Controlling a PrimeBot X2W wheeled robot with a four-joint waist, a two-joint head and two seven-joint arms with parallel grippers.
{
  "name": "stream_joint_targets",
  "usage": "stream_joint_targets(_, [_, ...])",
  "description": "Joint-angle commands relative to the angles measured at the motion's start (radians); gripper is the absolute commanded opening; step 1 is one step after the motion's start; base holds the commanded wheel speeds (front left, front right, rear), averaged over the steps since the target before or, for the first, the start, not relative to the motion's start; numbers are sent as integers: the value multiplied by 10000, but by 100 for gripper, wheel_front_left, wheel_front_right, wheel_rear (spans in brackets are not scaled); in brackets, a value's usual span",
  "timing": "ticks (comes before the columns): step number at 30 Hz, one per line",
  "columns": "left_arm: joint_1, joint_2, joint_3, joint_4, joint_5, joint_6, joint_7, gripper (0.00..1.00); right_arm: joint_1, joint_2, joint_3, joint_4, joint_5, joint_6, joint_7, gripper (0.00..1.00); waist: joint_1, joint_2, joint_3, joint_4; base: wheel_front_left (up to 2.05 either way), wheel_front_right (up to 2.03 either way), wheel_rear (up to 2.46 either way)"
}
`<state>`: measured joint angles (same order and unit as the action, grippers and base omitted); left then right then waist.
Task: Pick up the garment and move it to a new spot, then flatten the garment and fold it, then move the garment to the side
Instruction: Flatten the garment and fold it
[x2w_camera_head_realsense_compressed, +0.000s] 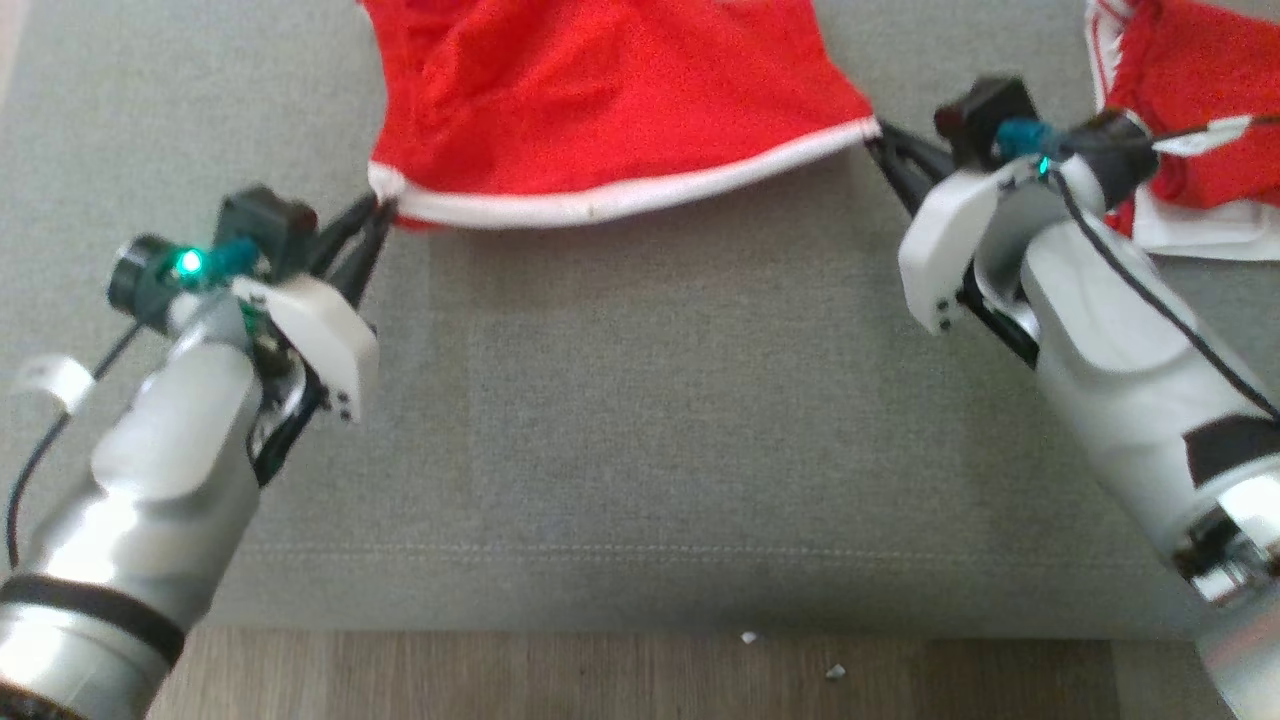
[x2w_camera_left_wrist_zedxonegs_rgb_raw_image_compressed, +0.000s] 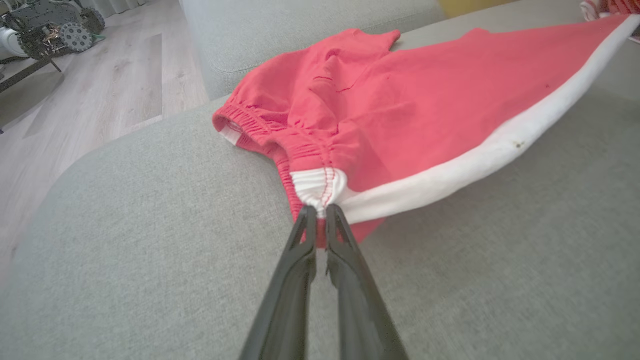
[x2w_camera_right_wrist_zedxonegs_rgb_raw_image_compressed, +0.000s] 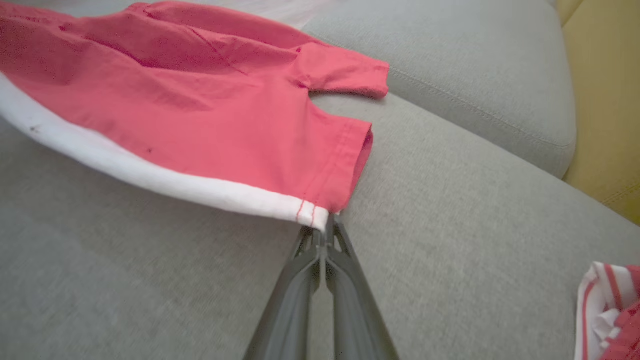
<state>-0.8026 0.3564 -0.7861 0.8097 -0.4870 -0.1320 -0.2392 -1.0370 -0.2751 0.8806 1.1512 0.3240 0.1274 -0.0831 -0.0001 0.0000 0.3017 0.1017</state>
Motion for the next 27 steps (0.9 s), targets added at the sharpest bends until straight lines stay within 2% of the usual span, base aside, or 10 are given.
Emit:
stream_joint_targets(1, [-114, 504, 240, -226, 33, 15, -57, 0, 167, -126, 197, -342, 197, 33, 51, 0, 1, 0, -221, -41, 0, 0, 0])
stream_joint_targets(14, [1321, 1034, -291, -884, 154, 163, -77, 0, 1152, -2297, 3067, -2618, 2838, 33, 1547, 0, 1, 0, -1038, -179, 0, 0, 0])
stream_joint_targets(20, [1927, 1214, -415, -1339, 32, 262, 67, 0, 1373, -3087, 3732, -3580, 3608, 33, 2178, 0, 1, 0, -1292, -215, 0, 0, 0])
stream_joint_targets(27, [2694, 1434, -575, -1957, -252, 279, 506, 0, 1727, -4015, 3963, -4766, 4002, 33, 3002, 0, 1, 0, -1463, -163, 0, 0, 0])
